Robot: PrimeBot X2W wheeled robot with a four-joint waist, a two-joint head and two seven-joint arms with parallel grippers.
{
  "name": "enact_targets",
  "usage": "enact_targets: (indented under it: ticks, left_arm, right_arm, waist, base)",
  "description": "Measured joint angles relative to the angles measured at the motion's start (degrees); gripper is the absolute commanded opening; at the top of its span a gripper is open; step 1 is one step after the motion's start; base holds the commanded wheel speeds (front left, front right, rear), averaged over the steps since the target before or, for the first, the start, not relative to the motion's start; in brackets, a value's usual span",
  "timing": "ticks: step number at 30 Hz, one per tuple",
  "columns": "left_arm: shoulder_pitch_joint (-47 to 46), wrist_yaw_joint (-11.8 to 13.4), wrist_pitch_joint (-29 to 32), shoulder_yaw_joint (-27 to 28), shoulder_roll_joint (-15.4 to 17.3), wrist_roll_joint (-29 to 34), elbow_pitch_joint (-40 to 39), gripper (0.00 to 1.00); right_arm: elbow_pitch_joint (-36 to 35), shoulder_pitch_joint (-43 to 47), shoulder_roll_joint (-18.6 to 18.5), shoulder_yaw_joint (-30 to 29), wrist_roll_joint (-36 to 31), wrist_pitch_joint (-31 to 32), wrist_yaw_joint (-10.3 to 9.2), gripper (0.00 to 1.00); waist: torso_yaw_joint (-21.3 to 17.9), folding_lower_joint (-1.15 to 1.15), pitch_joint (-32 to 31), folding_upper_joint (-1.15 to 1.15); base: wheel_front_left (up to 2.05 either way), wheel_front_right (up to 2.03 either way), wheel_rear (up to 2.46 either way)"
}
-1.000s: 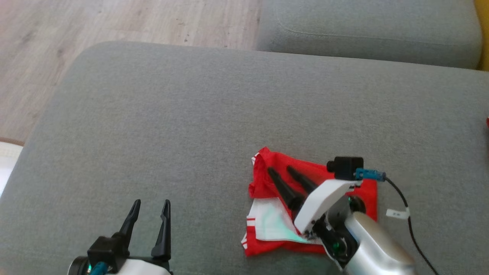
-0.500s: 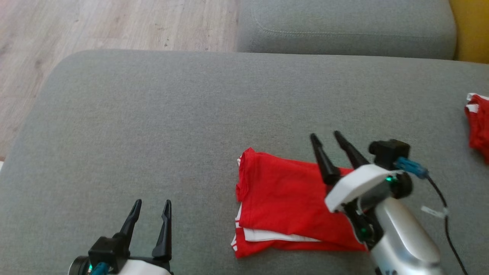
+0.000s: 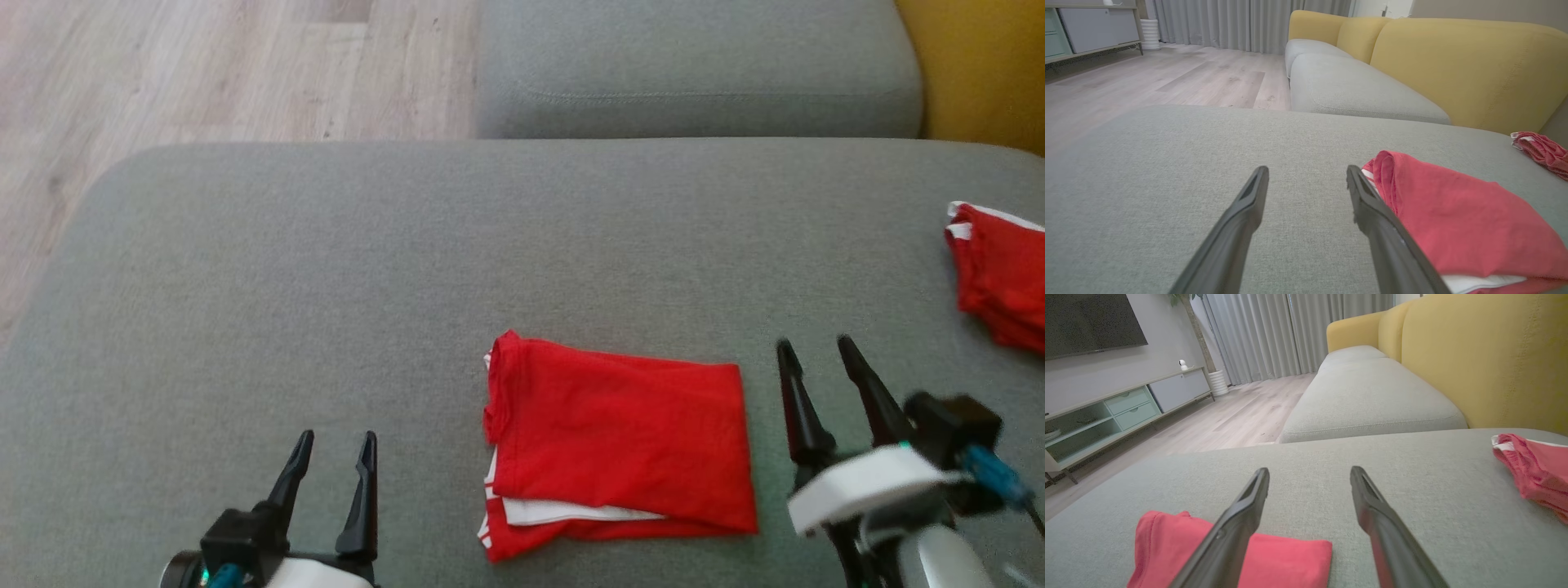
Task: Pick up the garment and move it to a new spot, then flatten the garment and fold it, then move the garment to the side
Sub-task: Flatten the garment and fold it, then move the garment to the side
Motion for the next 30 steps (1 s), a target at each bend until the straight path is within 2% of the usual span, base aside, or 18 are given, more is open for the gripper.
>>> enact_targets:
  ticks: [5, 10, 19, 30]
  left_arm:
    - [0.2, -0.1, -0.2, 0.2, -0.6, 0.0, 1.2, 1.0]
    - [1.1, -0.5, -0.4, 2.1, -1.3, -0.2, 2.2, 1.0]
    - [4.0, -1.6, -0.4, 5.8, -1.3, -0.2, 3.7, 1.0]
    - [5.3, -2.0, -0.4, 6.8, -1.4, 0.0, 3.1, 1.0]
  right_arm:
    - [-3.3, 4.8, 0.1, -1.9, -1.0, 0.1, 0.0, 1.0]
    - [-3.8, 6.9, 0.2, -2.2, -1.3, 0.1, 0.0, 1.0]
    - [-3.6, 6.9, 0.2, -2.2, -1.8, 0.0, 0.0, 1.0]
    - [-2.1, 6.9, 0.2, -1.8, -1.8, -0.6, 0.0, 1.0]
  waist:
    - [-1.0, 0.0, -1.0, 0.0]
    - [-1.5, 0.0, -1.7, 0.0]
    - [-1.7, 0.01, -2.3, 0.0]
    - [-1.3, 0.0, -2.8, 0.0]
  base:
    - [0.0, 0.0, 0.0]
    - [0.0, 0.0, 0.0]
    - [0.0, 0.0, 0.0]
    - [0.0, 0.0, 0.0]
